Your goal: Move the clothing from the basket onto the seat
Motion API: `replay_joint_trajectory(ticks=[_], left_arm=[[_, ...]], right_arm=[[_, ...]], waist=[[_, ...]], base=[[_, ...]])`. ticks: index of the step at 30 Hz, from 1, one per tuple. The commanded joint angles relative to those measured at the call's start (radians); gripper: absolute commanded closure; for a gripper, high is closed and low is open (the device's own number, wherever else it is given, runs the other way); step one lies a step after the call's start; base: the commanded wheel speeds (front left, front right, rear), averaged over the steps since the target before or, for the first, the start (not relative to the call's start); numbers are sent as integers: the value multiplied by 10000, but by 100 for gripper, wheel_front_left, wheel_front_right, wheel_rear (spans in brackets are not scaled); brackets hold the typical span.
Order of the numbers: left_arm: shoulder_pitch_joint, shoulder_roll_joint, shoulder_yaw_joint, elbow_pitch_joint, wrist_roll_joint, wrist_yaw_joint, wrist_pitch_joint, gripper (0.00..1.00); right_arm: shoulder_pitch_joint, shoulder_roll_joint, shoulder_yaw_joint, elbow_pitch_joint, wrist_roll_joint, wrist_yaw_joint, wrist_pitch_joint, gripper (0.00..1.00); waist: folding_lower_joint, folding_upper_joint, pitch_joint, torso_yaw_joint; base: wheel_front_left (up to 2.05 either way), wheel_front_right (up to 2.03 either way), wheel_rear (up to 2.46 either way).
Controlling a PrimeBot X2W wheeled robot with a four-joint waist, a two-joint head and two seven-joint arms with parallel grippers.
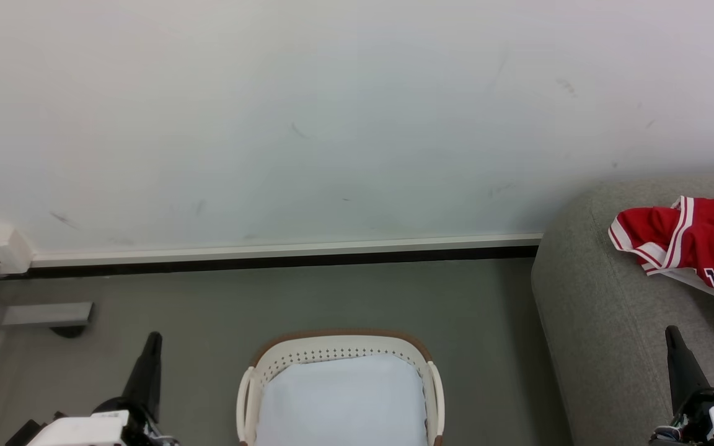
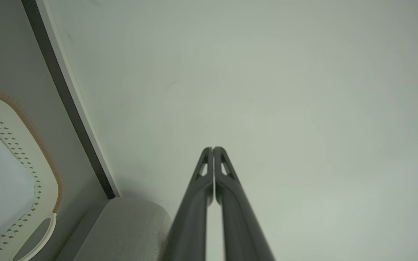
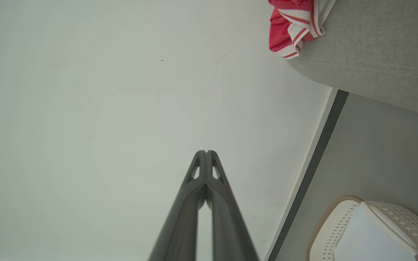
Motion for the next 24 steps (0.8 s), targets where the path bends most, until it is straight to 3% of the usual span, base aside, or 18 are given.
replay_joint_trajectory(ticks=[1, 24], left_arm=[[-77, 19, 16, -37, -138, -50, 36, 100], [-77, 19, 15, -36, -138, -50, 35, 100]], right_arm=[[55, 12, -45, -43, -81, -21, 22, 100], [54, 14, -53, -42, -86, -21, 31, 100]], waist=[[0, 0, 0, 0], [0, 0, 0, 0]], base=[[0, 0, 0], [0, 0, 0]])
